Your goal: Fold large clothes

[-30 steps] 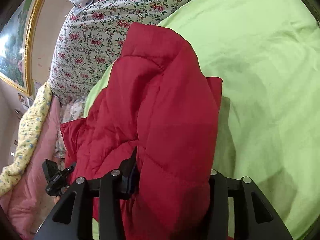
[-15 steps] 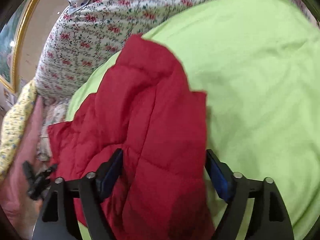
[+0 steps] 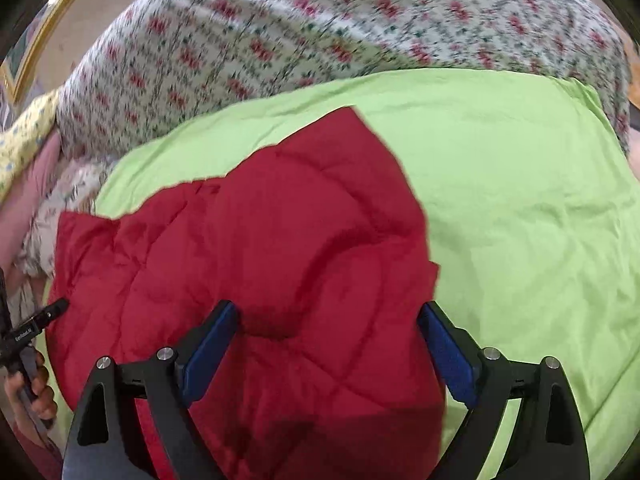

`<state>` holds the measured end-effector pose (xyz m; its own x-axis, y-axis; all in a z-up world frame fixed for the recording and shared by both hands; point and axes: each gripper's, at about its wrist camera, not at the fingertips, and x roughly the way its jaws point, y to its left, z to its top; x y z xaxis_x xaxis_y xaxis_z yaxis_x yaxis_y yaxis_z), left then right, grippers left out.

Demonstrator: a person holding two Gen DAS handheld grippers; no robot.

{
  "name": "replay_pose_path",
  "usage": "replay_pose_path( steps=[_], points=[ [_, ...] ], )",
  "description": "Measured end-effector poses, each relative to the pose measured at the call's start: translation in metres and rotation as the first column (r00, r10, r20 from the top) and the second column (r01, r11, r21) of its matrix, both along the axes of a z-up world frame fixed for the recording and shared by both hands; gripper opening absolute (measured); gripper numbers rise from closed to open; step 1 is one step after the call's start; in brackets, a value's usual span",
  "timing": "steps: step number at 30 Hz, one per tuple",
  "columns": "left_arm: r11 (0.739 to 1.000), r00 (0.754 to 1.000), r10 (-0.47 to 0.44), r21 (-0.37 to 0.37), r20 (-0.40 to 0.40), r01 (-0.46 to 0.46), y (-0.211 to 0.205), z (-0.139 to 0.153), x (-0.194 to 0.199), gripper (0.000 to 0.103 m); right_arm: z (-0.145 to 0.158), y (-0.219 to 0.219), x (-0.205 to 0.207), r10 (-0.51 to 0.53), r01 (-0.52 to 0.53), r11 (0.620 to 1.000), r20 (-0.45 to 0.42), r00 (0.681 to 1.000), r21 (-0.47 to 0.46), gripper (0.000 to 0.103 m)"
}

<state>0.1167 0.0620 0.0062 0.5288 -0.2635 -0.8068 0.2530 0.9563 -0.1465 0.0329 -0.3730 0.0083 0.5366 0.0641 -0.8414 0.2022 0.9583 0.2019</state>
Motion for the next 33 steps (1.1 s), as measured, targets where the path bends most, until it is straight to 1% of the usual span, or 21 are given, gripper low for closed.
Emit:
replay_pose_path(
  steps=[1,2,3,4,5,6,7,8,11,13,15,17,19,22,24,26,28,33],
  points=[
    [1.0,1.0,-0.012,0.012,0.003,0.012,-0.002,-0.001,-0.001,0.065,-0.001,0.004,0.001,0.006,-0.006,1.0,-0.003,1.0,-0.015,0.074],
    [1.0,1.0,-0.019,0.017,0.009,0.018,-0.002,0.0,-0.002,0.055,-0.002,0.007,0.002,0.007,-0.008,0.999,-0.007,1.0,-0.034,0.058],
    [1.0,1.0,-0.022,0.02,0.015,0.022,-0.002,0.002,-0.003,0.046,-0.001,0.01,0.001,0.008,-0.009,0.998,-0.005,1.0,-0.059,0.052],
    [0.999,0.999,-0.028,0.02,0.019,0.027,-0.001,0.003,-0.003,0.043,0.0,0.013,-0.001,0.009,-0.01,0.997,-0.002,1.0,-0.077,0.041],
    [0.999,0.999,-0.032,0.01,0.02,0.032,0.0,0.005,-0.003,0.037,0.001,0.014,-0.002,0.011,-0.01,0.995,0.0,1.0,-0.097,0.028],
    [0.999,0.999,-0.036,-0.002,0.024,0.036,0.002,0.007,-0.004,0.03,0.003,0.015,-0.003,0.014,-0.013,0.994,0.009,1.0,-0.108,0.023],
    [0.999,0.999,-0.039,-0.015,0.026,0.039,0.002,0.01,-0.004,0.027,0.006,0.016,-0.004,0.016,-0.014,0.994,0.02,1.0,-0.107,0.018],
    [0.998,0.999,-0.044,-0.039,0.03,0.045,0.004,0.015,-0.004,0.022,0.01,0.015,-0.006,0.016,-0.012,0.995,0.032,0.999,-0.102,0.015],
    [0.992,0.998,-0.048,-0.113,0.05,0.054,0.008,0.032,0.0,0.019,0.024,0.013,-0.009,0.005,0.003,0.996,0.094,0.996,-0.084,0.012],
    [0.987,0.996,-0.053,-0.147,0.074,0.064,0.008,0.045,0.003,0.019,0.036,0.011,-0.01,-0.006,0.016,0.998,0.145,0.989,-0.066,0.011],
    [0.985,0.994,-0.052,-0.158,0.099,0.068,0.005,0.054,0.007,0.019,0.045,0.012,-0.007,-0.011,0.023,0.998,0.181,0.983,-0.063,0.011],
    [0.985,0.993,-0.051,-0.159,0.106,0.068,0.002,0.055,0.013,0.019,0.048,0.014,0.001,-0.019,0.033,0.997,0.2,0.98,-0.067,0.011],
    [0.983,0.995,-0.043,-0.175,0.085,0.057,0.003,0.048,0.022,0.019,0.042,0.011,0.011,-0.032,0.043,0.998,0.19,0.981,-0.054,0.011],
    [0.976,1.0,-0.02,-0.216,0.019,0.024,0.008,0.028,0.039,0.019,0.025,0.004,0.024,-0.055,0.059,0.998,0.148,0.987,-0.02,0.011],
    [0.971,0.999,-0.003,-0.24,-0.037,-0.006,0.012,0.01,0.051,0.019,0.014,-0.001,0.027,-0.068,0.07,0.998,0.121,0.99,-0.006,0.011],
    [0.972,0.998,0.004,-0.236,-0.061,-0.018,0.01,-0.001,0.054,0.019,0.001,-0.004,0.03,-0.08,0.081,0.997,0.094,0.992,0.0,0.011],
    [0.975,0.998,0.004,-0.223,-0.068,-0.019,0.006,-0.007,0.054,0.019,-0.01,-0.005,0.032,-0.087,0.088,0.996,0.071,0.994,-0.007,0.011],
    [0.977,0.996,0.01,-0.209,-0.091,-0.029,0.001,-0.015,0.061,0.019,-0.021,-0.007,0.034,-0.097,0.098,0.995,0.048,0.994,-0.018,0.012]
  ],
)
